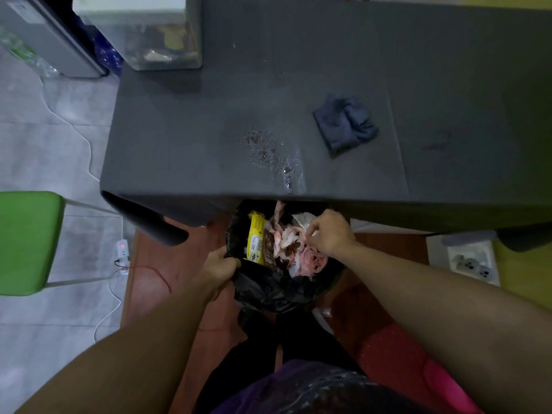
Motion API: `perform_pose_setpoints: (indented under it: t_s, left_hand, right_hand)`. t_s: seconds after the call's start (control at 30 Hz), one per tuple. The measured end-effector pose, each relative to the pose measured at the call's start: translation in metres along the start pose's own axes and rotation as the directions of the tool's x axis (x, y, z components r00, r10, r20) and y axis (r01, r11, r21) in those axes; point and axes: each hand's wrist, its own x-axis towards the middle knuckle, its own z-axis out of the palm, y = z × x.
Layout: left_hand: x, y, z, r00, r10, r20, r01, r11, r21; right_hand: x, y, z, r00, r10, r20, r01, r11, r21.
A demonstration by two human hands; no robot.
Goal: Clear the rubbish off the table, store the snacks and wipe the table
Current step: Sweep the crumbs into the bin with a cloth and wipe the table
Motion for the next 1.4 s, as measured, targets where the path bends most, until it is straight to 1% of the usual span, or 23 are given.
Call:
perform_pose_setpoints:
  t_s: [0.07,0.13,0.2,0.3,0.37,0.43,0.5,0.57,0.6,0.67,0.73,0.8,0.93,1.0,1.1,1.23,1.33,1.4]
  left_hand:
    - [-0.001,-0.003,-0.002,1.0,-0.002,0.002,0.002,1.0,0.006]
    - [-0.003,-0.007,-0.005,1.0,-0.001,0.006,0.001,1.0,0.012]
    - [-0.005,-0.011,-0.008,1.0,0.005,0.014,-0.005,1.0,0.022]
    - [-0.011,-0.017,-0.013,1.0,0.014,0.022,-0.015,0.998,0.054]
    - [-0.015,-0.024,-0.019,1.0,0.024,0.016,-0.025,0.996,0.083]
    - [-0.02,-0.029,-0.029,0.998,0.064,-0.007,-0.062,0.985,0.16]
    - [-0.023,-0.034,-0.04,0.989,0.149,-0.019,-0.133,0.927,0.349]
    - [-0.028,-0.038,-0.05,0.973,0.23,-0.02,-0.183,0.82,0.542]
    - [-0.03,-0.042,-0.055,0.962,0.273,-0.021,-0.207,0.776,0.596]
    - [-0.035,-0.049,-0.066,0.926,0.375,-0.036,-0.265,0.716,0.646]
    - [-0.039,-0.059,-0.078,0.876,0.48,-0.041,-0.337,0.671,0.66]
    - [-0.045,-0.065,-0.088,0.835,0.545,-0.074,-0.353,0.636,0.686]
    - [-0.061,-0.07,-0.105,0.782,0.592,-0.197,-0.279,0.615,0.737]
    - [-0.068,-0.073,-0.117,0.747,0.624,-0.228,-0.27,0.599,0.754]
    - [-0.084,-0.075,-0.139,0.731,0.631,-0.262,-0.225,0.585,0.779]
    - [-0.094,-0.087,-0.173,0.707,0.651,-0.274,-0.27,0.608,0.747]
    - [-0.101,-0.092,-0.197,0.711,0.606,-0.356,-0.219,0.672,0.707]
    - [-0.108,-0.094,-0.212,0.691,0.611,-0.386,-0.201,0.675,0.71]
  right_hand:
    - [-0.006,0.006,0.0,0.997,-0.023,-0.072,0.009,0.983,-0.184]
    - [-0.011,0.012,0.002,0.997,0.021,-0.069,-0.039,0.961,-0.272]
    - [-0.011,0.017,0.006,0.996,0.084,-0.006,-0.083,0.969,-0.234]
    - [-0.017,0.017,0.012,0.994,0.073,0.077,-0.064,0.992,-0.113]
    - [-0.023,0.015,0.016,0.994,0.075,0.078,-0.067,0.992,-0.105]
    - [-0.03,0.015,0.021,0.996,0.057,0.065,-0.047,0.989,-0.139]
    - [-0.037,0.013,0.027,0.998,0.011,0.056,-0.002,0.987,-0.16]
    - [-0.043,0.009,0.034,0.998,-0.049,0.044,0.057,0.982,-0.178]
    - [-0.047,0.005,0.036,0.996,-0.08,0.035,0.085,0.978,-0.189]
    - [-0.054,-0.005,0.04,0.991,-0.134,0.024,0.136,0.967,-0.214]
    - [-0.06,-0.017,0.043,0.986,-0.165,0.026,0.166,0.957,-0.239]
    - [-0.065,-0.031,0.044,0.98,-0.197,0.025,0.197,0.948,-0.251]
    - [-0.072,-0.061,0.047,0.967,-0.254,0.02,0.25,0.93,-0.269]
    - [-0.075,-0.078,0.047,0.962,-0.272,0.019,0.266,0.92,-0.289]
    - [-0.079,-0.105,0.044,0.945,-0.327,0.017,0.315,0.894,-0.319]
    - [-0.081,-0.145,0.041,0.904,-0.426,0.043,0.414,0.842,-0.346]
    - [-0.08,-0.178,0.042,0.869,-0.493,0.046,0.474,0.8,-0.369]
    - [-0.079,-0.2,0.043,0.846,-0.531,0.048,0.507,0.774,-0.378]
